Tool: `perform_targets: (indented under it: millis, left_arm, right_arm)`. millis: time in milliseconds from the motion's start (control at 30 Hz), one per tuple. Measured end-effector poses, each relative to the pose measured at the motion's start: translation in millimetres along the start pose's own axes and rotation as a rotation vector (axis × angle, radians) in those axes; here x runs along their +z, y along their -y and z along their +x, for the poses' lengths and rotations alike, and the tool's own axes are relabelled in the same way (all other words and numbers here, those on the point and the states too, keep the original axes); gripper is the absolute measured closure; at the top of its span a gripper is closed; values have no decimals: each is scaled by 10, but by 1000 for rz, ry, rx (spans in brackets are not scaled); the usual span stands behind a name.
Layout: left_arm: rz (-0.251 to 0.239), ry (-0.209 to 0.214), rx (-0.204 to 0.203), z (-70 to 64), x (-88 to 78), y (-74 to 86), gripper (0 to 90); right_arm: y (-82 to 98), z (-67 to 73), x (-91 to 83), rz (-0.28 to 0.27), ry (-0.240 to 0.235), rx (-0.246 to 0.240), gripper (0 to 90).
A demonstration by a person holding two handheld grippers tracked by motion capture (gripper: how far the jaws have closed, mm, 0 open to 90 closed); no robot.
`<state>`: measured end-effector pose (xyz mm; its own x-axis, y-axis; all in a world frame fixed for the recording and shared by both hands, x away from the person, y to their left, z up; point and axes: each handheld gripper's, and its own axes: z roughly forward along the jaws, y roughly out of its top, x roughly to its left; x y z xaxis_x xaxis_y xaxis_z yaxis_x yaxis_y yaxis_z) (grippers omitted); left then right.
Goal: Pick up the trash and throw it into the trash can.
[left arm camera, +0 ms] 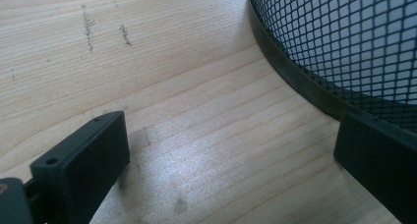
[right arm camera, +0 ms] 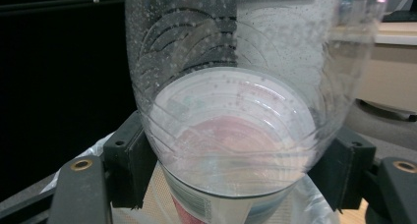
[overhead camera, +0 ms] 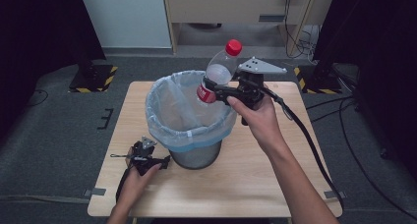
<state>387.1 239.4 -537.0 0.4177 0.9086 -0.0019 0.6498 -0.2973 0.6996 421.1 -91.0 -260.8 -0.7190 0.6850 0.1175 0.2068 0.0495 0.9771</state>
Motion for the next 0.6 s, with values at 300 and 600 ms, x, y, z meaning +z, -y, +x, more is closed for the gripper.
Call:
perform_targets:
  millis: [300,600]
  left_arm:
    - [0,0,0,0,0,0,0]
    - [0,0,0,0,0,0,0]
  right_arm:
    - [97,3,61,29,-7,8,272]
    - [174,-4,86,47,-15,5,272]
